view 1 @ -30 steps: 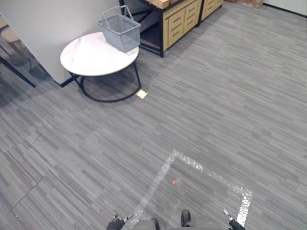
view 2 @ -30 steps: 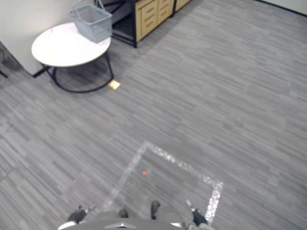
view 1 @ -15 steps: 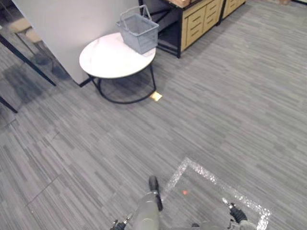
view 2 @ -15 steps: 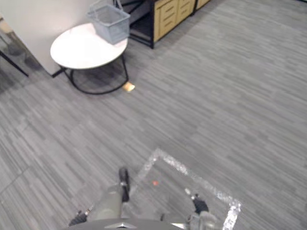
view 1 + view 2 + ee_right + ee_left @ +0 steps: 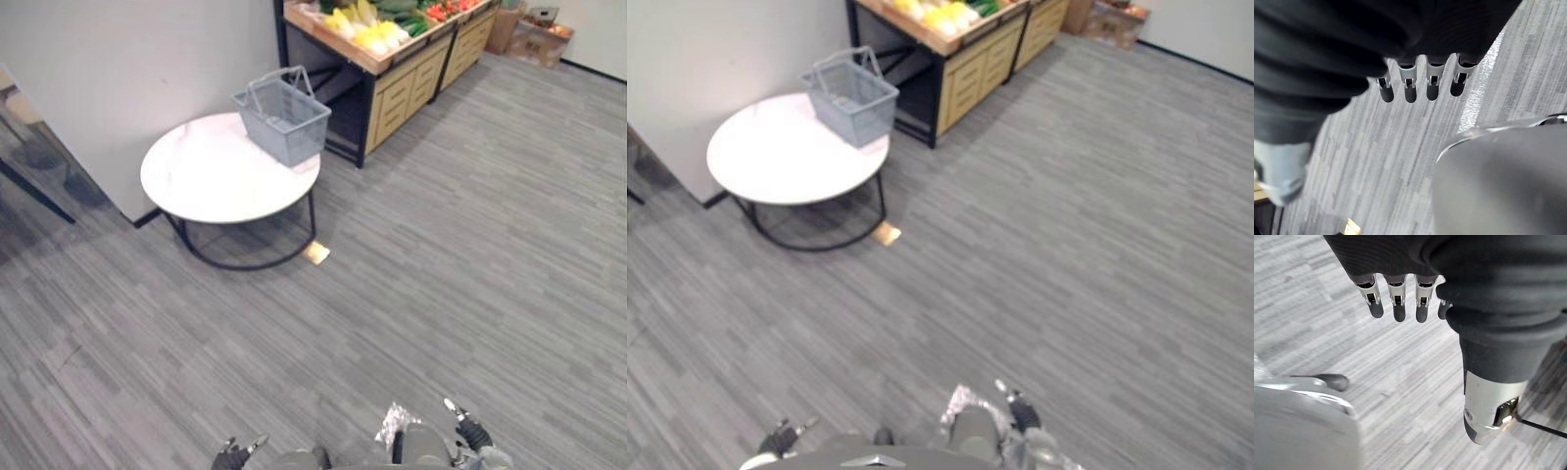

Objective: Pick vegetable in the basket

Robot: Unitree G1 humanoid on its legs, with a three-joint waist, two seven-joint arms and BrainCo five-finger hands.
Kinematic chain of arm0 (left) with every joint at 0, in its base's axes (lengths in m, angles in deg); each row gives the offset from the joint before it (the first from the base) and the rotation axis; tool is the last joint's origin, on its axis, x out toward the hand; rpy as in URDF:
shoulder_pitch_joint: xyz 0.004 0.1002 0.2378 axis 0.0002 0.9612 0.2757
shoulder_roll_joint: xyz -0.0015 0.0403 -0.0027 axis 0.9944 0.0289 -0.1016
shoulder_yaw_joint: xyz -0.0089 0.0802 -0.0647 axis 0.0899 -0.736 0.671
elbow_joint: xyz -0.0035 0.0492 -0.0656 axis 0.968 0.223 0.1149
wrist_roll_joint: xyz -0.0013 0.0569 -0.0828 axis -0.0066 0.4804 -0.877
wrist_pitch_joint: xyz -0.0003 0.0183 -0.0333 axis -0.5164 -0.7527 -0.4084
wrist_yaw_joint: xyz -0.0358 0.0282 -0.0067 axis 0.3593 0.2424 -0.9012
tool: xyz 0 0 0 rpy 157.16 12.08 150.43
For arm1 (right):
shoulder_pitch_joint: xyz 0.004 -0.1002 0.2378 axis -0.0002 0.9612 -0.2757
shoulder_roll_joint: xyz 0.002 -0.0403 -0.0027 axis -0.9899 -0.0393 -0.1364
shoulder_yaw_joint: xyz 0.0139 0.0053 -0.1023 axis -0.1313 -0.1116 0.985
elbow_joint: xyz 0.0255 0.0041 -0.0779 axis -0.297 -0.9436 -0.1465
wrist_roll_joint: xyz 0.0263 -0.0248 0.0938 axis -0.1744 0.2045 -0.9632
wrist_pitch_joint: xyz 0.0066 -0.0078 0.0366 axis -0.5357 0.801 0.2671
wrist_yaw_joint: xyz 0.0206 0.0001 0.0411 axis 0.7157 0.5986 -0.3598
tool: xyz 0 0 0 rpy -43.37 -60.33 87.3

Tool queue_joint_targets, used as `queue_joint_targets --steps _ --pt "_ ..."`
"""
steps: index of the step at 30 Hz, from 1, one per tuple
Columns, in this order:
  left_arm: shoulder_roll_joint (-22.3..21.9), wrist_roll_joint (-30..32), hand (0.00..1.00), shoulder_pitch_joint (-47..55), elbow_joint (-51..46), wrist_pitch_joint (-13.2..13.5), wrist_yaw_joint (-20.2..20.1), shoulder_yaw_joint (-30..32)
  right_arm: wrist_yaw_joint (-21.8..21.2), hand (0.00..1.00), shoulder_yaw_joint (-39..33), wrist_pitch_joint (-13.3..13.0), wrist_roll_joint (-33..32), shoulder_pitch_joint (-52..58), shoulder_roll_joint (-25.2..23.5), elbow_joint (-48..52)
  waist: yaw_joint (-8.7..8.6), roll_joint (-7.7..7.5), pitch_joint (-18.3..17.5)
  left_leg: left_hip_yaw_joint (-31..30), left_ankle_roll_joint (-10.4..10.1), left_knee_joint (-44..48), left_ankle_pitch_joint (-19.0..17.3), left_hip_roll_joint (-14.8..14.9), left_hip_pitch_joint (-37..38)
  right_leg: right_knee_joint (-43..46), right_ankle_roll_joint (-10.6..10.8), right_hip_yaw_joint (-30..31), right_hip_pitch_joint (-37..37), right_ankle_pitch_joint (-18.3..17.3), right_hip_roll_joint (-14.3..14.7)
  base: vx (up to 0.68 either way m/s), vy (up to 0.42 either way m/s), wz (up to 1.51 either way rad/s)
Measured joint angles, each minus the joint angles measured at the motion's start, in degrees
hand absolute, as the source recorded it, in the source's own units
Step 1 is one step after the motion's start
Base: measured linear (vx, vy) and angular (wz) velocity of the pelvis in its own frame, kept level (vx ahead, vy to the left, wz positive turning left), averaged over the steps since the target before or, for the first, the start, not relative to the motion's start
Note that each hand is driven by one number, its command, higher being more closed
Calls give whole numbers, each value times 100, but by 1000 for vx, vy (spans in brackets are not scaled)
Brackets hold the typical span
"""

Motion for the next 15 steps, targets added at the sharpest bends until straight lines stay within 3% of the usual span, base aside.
queue_joint_targets --steps 1,3,5,6,8,9,11,12,14,15 --pt "-38 -15 0 -48 -27 0 4 5 0 0 -67 -2 -1 5 2 0 -29 36 24 -42 -9 -67 -20 16 112 -283 -68 -160 -84 -42 4 508 -21 36" --pt "-254 -86 0 -247 -168 9 29 36 11 0 -165 3 -6 126 44 14 -42 187 118 -110 -115 -216 -249 128 521 -1984 -120 -593 -266 -41 76 464 -78 27" --pt "-339 -108 0 -294 -187 41 51 73 27 0 -164 10 -6 180 37 24 -45 220 140 -134 -227 -210 -418 212 697 -3224 -5 -614 -306 96 129 424 -139 18" --pt "-460 -106 0 -343 -194 49 64 151 35 0 -159 37 -6 264 9 57 -52 245 149 -165 -384 -209 -602 324 869 -4235 11 -557 -365 415 163 522 -217 17" --pt "-580 -106 0 -334 -188 48 95 296 43 0 -169 79 -5 381 -17 148 -54 265 163 -262 -571 -209 -872 511 1092 -5033 87 -431 -417 654 135 624 -287 20" --pt "-680 -105 0 -316 -174 47 97 433 37 0 -153 107 -1 443 -2 209 -48 313 182 -277 -544 -215 -1013 680 1282 -4837 110 -473 -474 1088 143 612 -303 18" --pt "-741 -99 0 -286 -109 52 87 608 29 0 -112 102 2 477 -7 276 -51 365 181 -314 -538 9 -938 869 1348 -4098 50 -492 -649 1228 197 586 -326 14" --pt "-794 -97 0 -293 -65 49 56 695 10 0 -148 92 4 472 22 274 -46 448 190 -431 -574 311 -713 1026 1339 -3568 -317 -504 -726 895 276 788 -499 -2" --pt "-937 -93 0 -201 44 43 32 903 -1 0 -266 99 11 462 109 249 -25 666 70 -710 -805 1174 -232 1337 1008 -3368 -471 -643 -590 468 496 725 -452 -9" --pt "-921 -92 0 -157 59 27 -28 953 -9 0 -280 112 75 416 157 217 -62 716 62 -1003 -876 2159 364 1479 576 -3397 -525 -726 -338 268 585 644 -323 10"
